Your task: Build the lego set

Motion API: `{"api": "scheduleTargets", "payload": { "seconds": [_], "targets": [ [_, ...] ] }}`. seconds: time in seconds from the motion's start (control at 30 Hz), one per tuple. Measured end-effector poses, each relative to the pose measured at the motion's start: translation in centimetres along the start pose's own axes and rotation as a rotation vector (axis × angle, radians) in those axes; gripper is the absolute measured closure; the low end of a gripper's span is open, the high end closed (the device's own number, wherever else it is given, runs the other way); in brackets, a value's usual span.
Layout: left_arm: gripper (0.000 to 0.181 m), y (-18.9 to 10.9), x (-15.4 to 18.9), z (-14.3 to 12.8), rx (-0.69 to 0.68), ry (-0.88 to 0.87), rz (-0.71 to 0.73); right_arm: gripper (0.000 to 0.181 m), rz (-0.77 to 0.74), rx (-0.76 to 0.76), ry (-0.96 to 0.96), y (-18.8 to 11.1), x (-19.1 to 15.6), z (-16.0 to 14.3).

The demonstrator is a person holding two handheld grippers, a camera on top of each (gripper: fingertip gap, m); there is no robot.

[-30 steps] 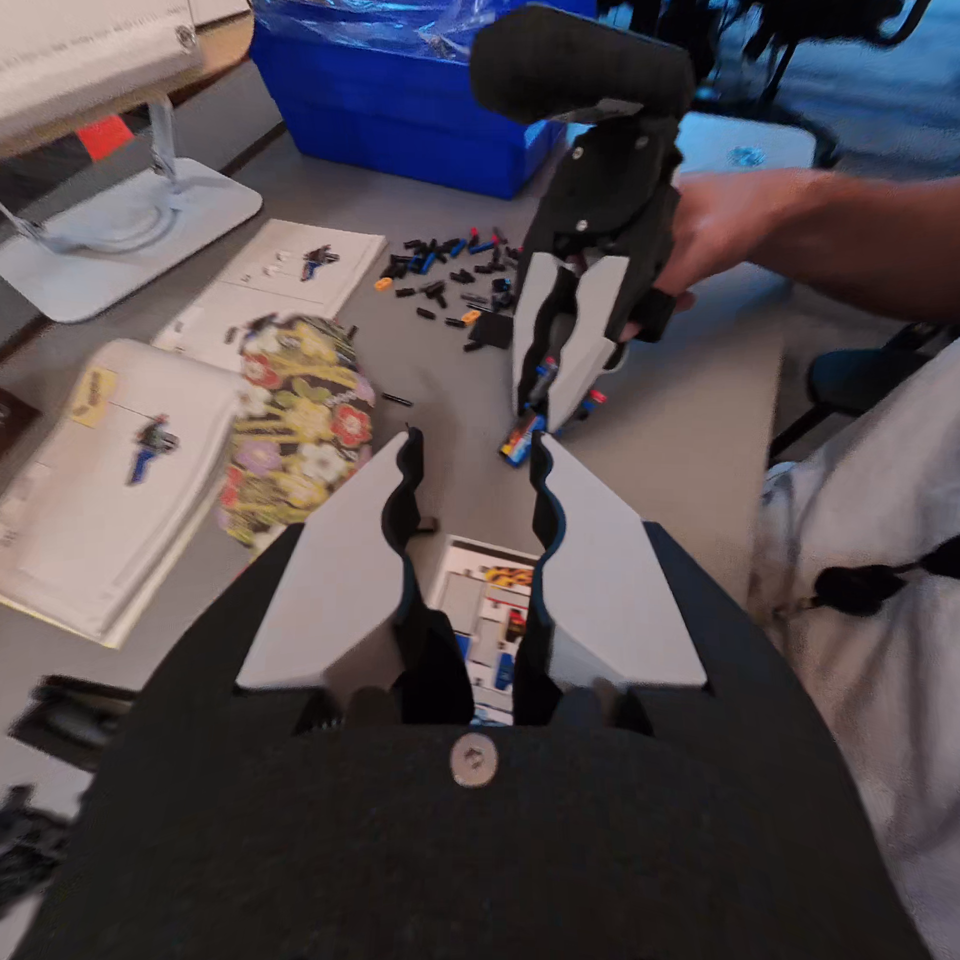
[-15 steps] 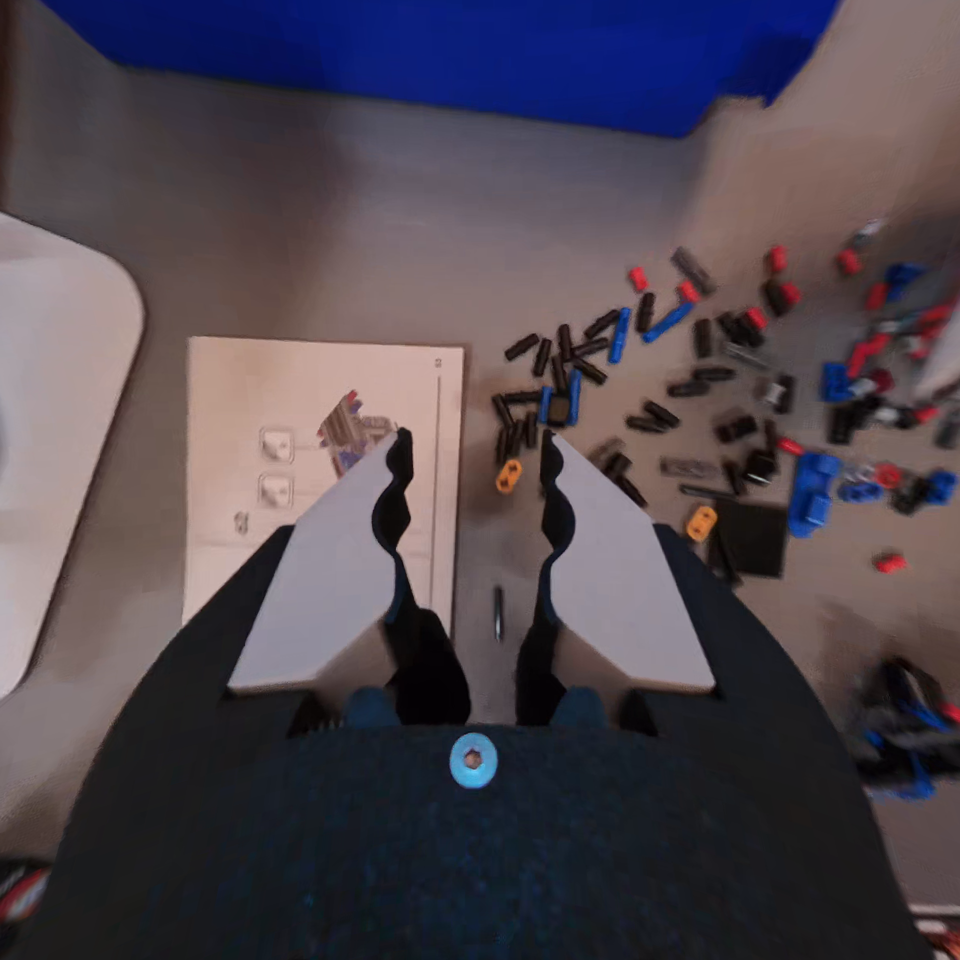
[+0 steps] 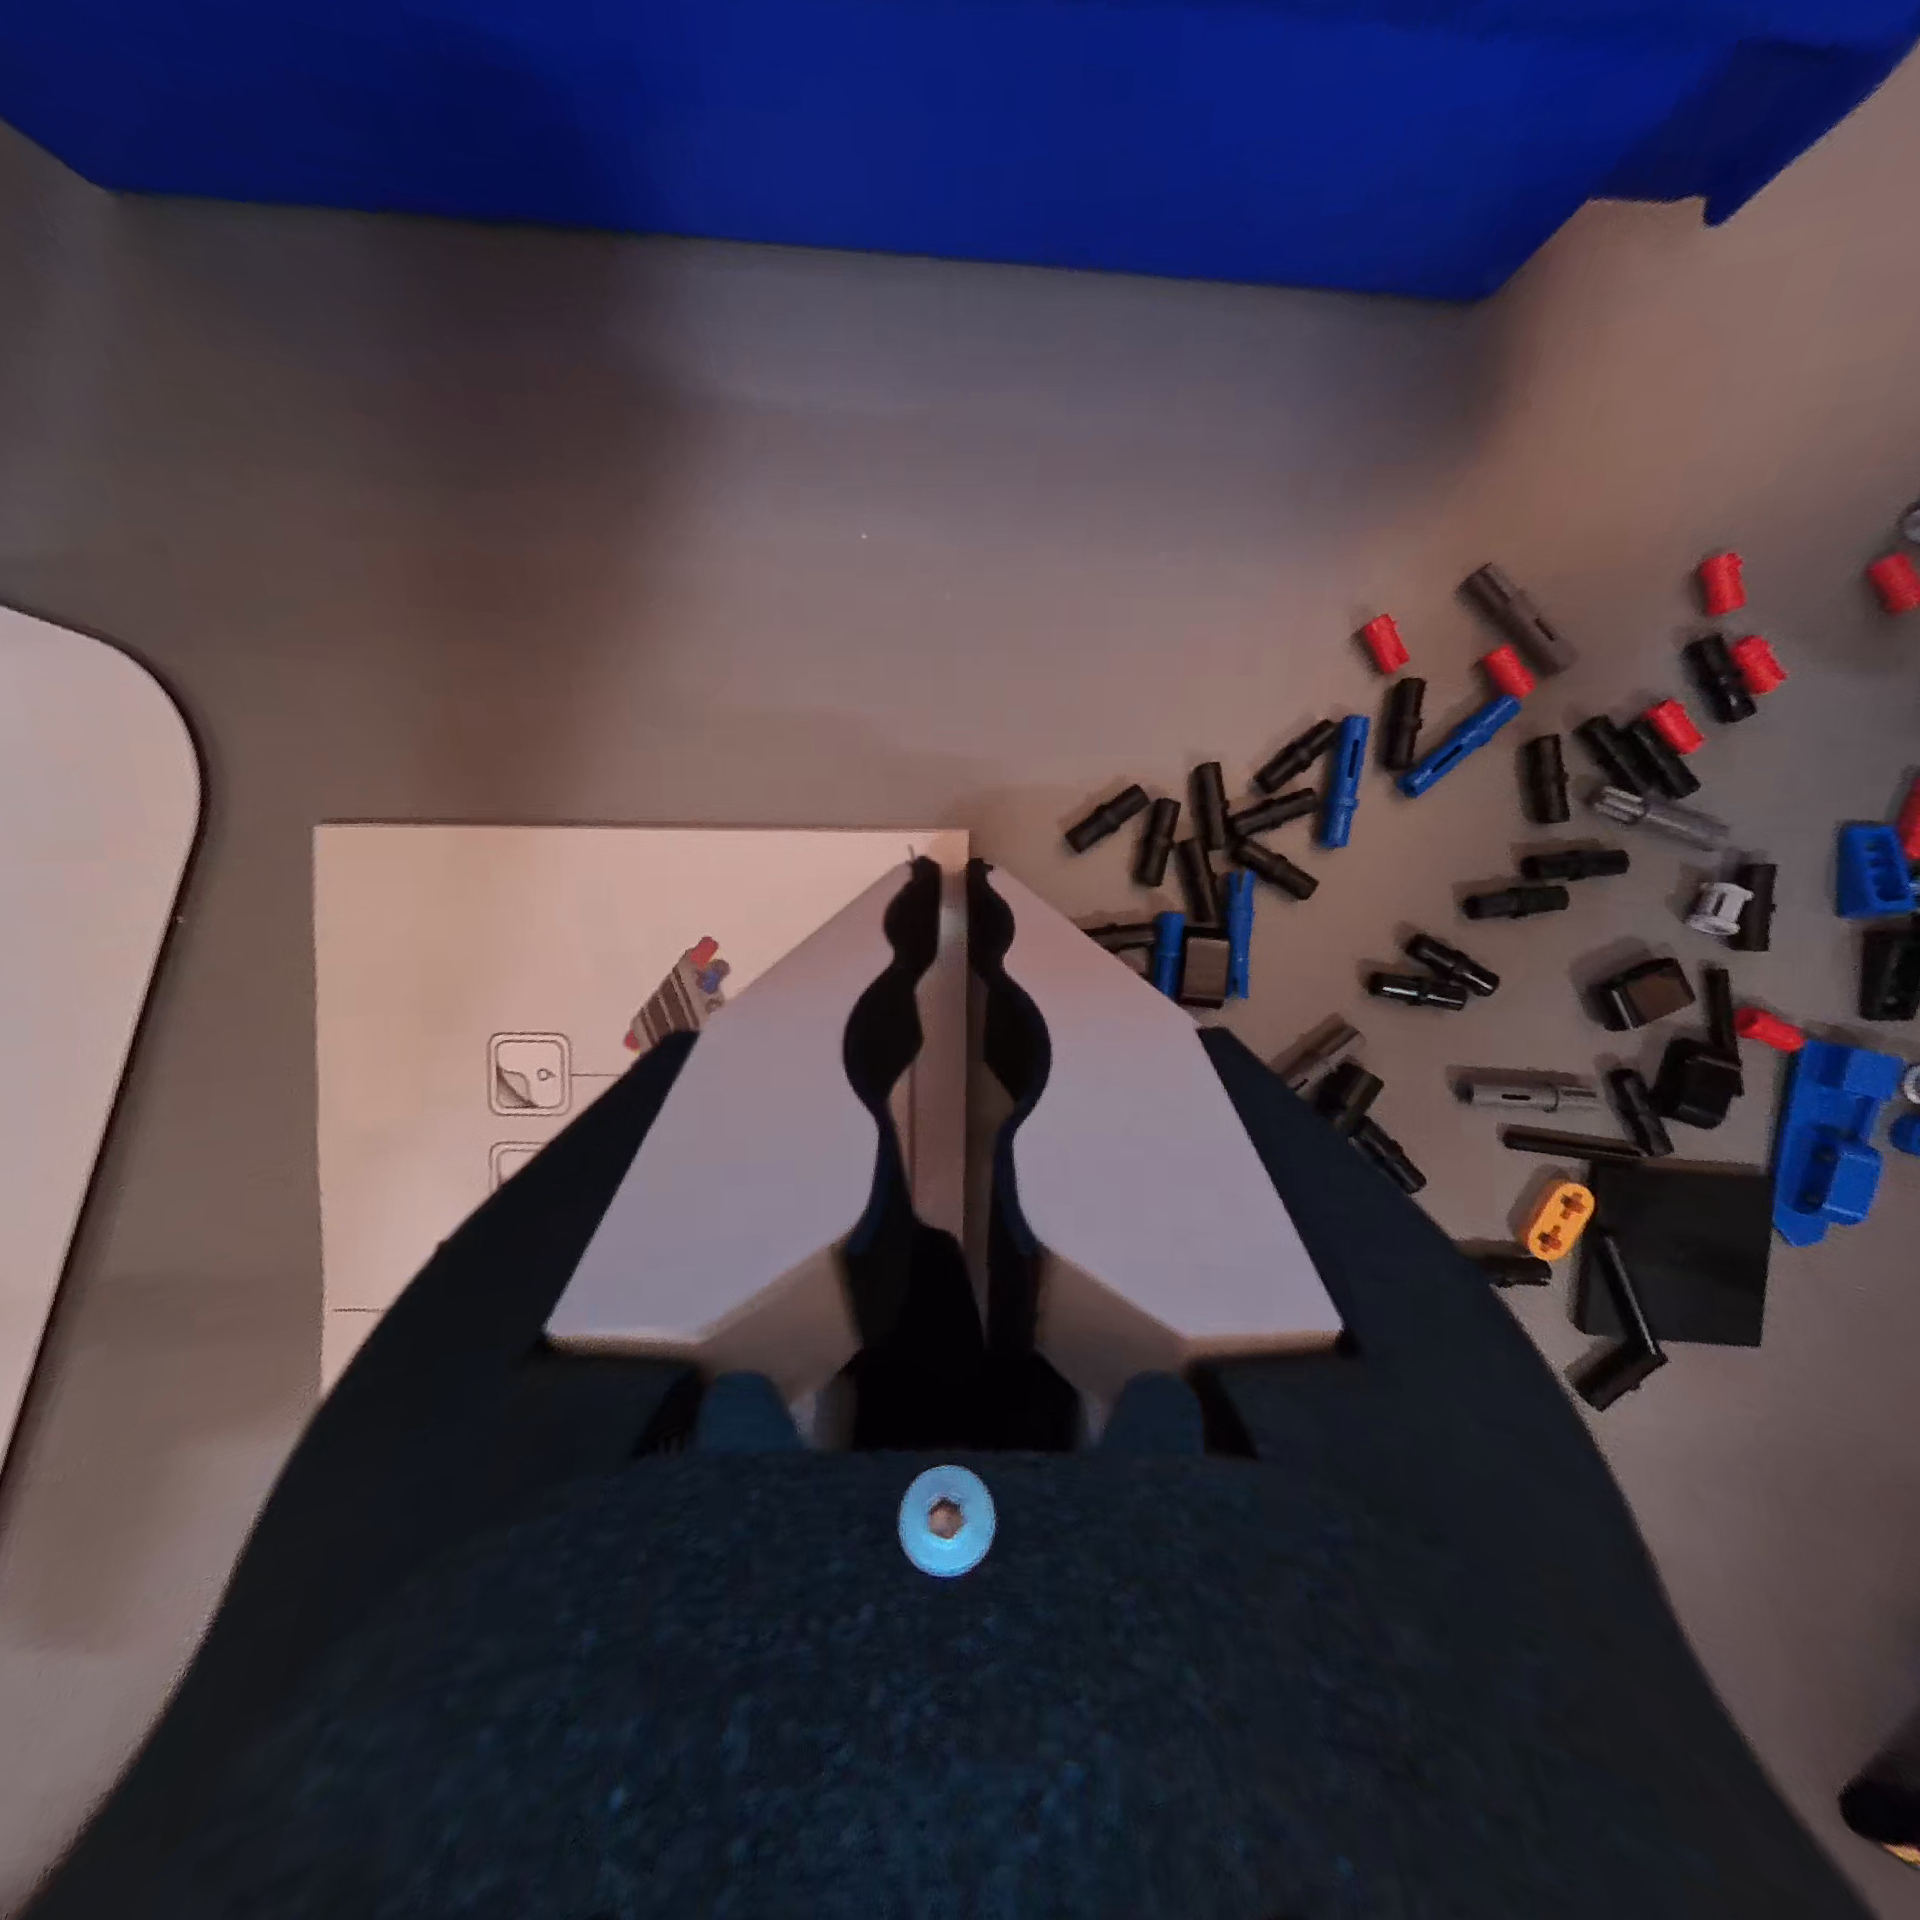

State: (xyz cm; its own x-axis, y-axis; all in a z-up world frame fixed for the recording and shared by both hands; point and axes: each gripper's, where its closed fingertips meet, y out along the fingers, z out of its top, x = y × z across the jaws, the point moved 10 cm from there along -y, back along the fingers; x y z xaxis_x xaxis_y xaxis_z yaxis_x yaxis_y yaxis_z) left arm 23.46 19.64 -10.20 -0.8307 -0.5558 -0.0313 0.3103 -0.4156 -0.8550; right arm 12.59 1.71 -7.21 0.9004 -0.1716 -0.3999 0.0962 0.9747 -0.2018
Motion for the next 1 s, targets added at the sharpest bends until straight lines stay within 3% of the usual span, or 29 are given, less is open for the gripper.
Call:
{"api": "scheduleTargets", "payload": {
  "seconds": [0.2,0.43,0.57,0.83,0.93,1.0],
  "targets": [
    [0.181,-0.7,0.1,0.2,0.013,-0.006,0.002,0.154,0.0,-0.005,0.006,0.1,0.1,-0.1],
    [0.181,-4.8,-1.1,-0.3,0.186,-0.133,-0.026,0.152,-0.107,0.008,-0.038,0.3,1.1,0.2],
    [0.181,-6.6,-1.6,-1.6,0.253,-0.18,-0.028,0.133,-0.187,-0.176,-0.113,2.8,2.5,0.4],
    [0.181,-8.5,-1.4,-3.7,0.338,-0.23,-0.06,0.119,-0.321,-0.323,-0.288,8.9,5.4,2.8],
    [0.181,-8.8,-1.3,-4.4,0.345,-0.239,-0.069,0.13,-0.433,-0.503,-0.274,10.8,7.3,3.0],
    [0.181,-8.5,-1.3,-4.7,0.314,-0.187,-0.002,0.138,-0.49,-0.505,-0.28,10.6,7.9,3.2]
  ]
}}
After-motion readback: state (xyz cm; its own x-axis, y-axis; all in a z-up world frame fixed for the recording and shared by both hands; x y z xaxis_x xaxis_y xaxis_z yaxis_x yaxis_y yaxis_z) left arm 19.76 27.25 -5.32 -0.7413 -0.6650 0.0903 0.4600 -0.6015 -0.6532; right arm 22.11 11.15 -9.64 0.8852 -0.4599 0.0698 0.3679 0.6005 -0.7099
